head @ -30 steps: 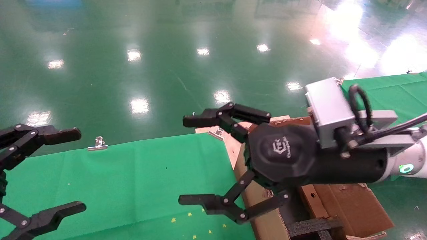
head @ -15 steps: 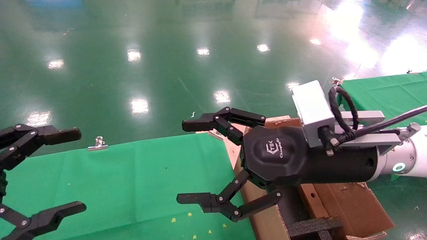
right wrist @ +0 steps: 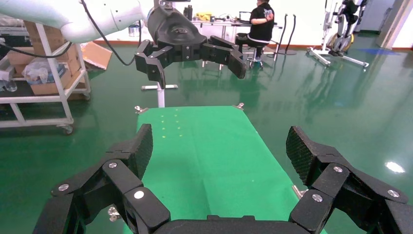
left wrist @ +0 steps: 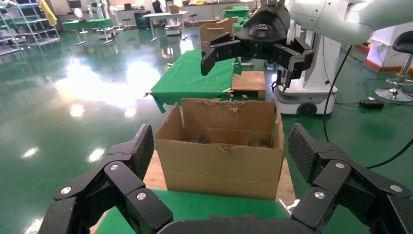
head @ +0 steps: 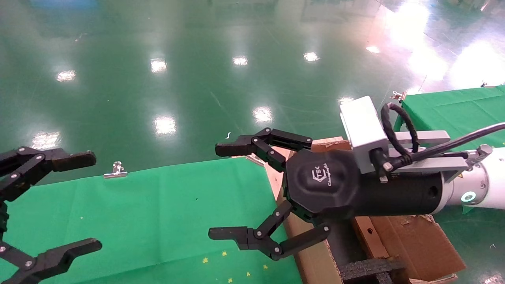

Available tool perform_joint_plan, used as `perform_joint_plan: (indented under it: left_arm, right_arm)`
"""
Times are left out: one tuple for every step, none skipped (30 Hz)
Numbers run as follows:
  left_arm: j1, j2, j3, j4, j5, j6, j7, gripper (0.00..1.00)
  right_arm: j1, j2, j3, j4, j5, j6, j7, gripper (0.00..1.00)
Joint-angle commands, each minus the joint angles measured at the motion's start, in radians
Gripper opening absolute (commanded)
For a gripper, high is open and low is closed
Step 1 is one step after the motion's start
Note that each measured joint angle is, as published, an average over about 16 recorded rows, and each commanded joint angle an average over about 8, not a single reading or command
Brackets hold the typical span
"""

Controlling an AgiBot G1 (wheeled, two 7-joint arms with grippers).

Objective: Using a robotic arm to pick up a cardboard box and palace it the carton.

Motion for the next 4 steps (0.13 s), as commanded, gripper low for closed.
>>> perform_joint_plan:
  left_arm:
    - [0.0, 0.0, 0.0, 0.0, 0.0, 0.0, 0.0, 1.0]
    - [0.0, 0.0, 0.0, 0.0, 0.0, 0.0, 0.0, 1.0]
    - [0.0, 0.0, 0.0, 0.0, 0.0, 0.0, 0.0, 1.0]
    - [0.0, 0.0, 0.0, 0.0, 0.0, 0.0, 0.0, 1.0]
  right_arm:
    - [0.001, 0.0, -0.002, 0.0, -0.002, 0.002, 0.001, 1.0]
    - [0.001, 0.0, -0.002, 0.0, -0.002, 0.002, 0.001, 1.0]
    - [0.002, 0.0, -0.002, 0.0, -0.002, 0.002, 0.001, 1.0]
    - [0.002, 0.0, -0.002, 0.0, -0.002, 0.002, 0.001, 1.0]
